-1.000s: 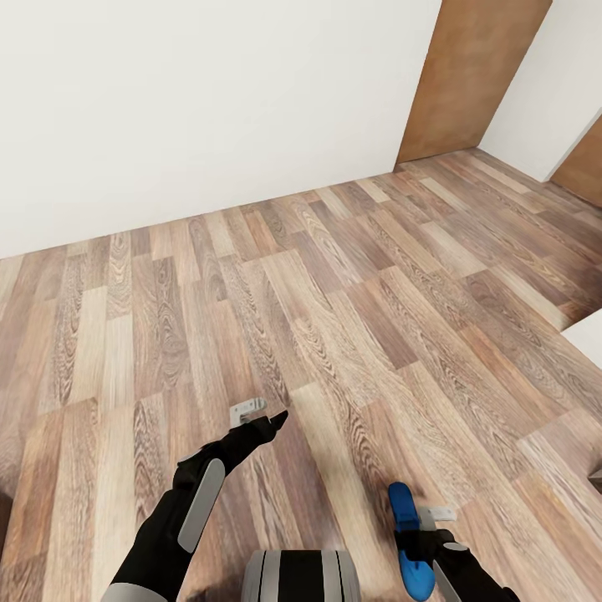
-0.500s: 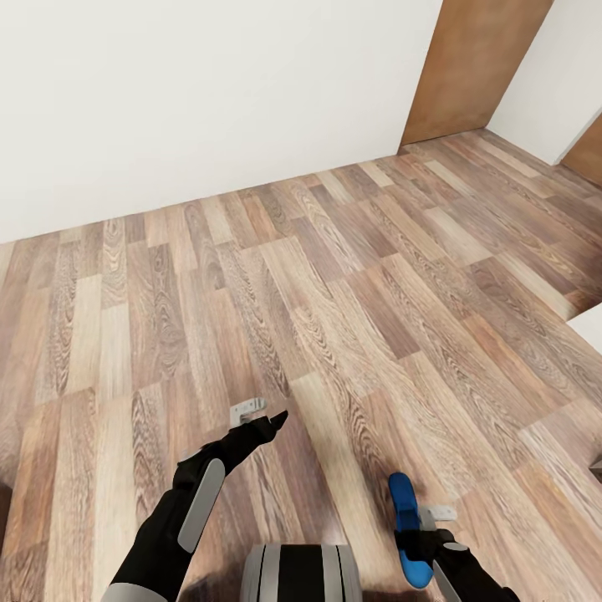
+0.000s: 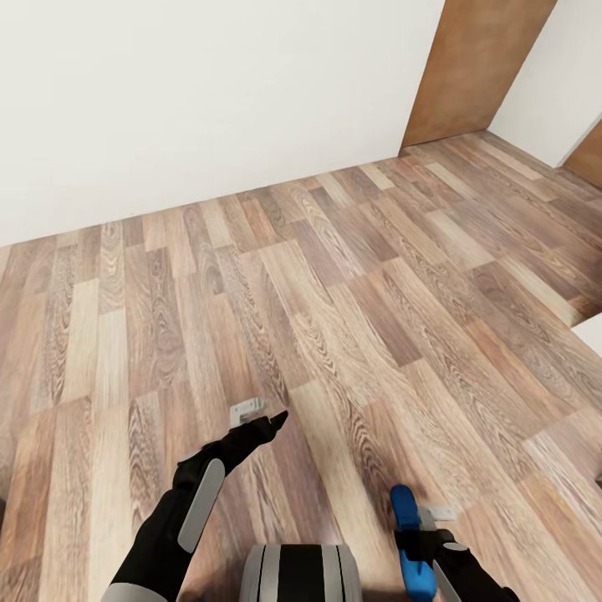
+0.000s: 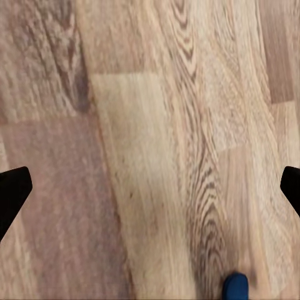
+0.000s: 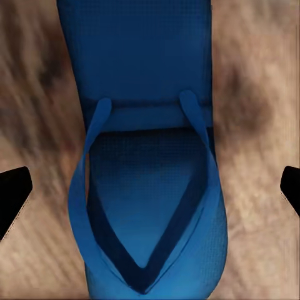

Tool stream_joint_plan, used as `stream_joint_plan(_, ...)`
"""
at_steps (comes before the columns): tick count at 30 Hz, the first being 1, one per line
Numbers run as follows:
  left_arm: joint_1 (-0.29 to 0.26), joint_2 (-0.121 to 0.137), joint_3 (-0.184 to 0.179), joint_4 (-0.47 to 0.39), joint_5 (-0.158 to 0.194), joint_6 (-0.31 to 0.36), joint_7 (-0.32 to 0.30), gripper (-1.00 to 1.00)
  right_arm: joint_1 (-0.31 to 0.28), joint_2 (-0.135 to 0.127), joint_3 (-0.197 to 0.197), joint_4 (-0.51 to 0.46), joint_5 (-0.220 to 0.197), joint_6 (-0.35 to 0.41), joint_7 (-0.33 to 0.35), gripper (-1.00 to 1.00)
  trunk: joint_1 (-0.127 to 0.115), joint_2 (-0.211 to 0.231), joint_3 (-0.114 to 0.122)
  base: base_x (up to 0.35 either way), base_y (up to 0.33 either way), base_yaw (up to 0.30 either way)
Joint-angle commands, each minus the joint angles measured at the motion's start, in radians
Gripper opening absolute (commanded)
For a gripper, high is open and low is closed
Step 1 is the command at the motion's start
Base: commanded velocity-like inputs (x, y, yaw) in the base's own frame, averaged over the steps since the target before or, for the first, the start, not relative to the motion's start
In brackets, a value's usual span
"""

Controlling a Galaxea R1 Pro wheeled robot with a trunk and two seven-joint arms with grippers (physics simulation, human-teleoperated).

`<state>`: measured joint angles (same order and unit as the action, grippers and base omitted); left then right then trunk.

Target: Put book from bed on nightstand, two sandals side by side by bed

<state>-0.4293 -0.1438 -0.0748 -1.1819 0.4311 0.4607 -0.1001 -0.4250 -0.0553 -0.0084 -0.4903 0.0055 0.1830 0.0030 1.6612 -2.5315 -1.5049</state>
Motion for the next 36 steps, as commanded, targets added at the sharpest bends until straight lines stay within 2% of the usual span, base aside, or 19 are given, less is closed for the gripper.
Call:
stream_joint_plan(1, 0.0, 0.0, 0.001, -0.001, 0.005, 0.006, -0.001, 1.0, 0.0, 0.0, -0.001, -0.002, 0.001, 0.006, 0.0, 1.0, 0.0, 0.0, -0.001, 0.064, 0.0, 0.0)
stream_joint_plan(20, 0.0, 0.0, 0.001, -0.001, 0.005, -0.007, -0.001, 1.0, 0.0, 0.0, -0.001, -0.002, 0.001, 0.006, 0.0, 1.0, 0.0, 0.0, -0.001, 0.04, 0.0, 0.0)
stream_joint_plan(31, 0.0, 0.0, 0.001, -0.001, 0.006, -0.008, -0.001, 1.0, 0.0, 0.0, -0.001, -0.002, 0.001, 0.006, 0.0, 1.0, 0.005, -0.003, -0.043, 0.0, 0.0, 0.0)
stream_joint_plan(36, 0.0, 0.0, 0.001, -0.001, 0.005, -0.008, -0.001, 1.0, 0.0, 0.0, -0.001, -0.002, 0.001, 0.006, 0.0, 1.0, 0.005, -0.003, -0.043, 0.0, 0.0, 0.0)
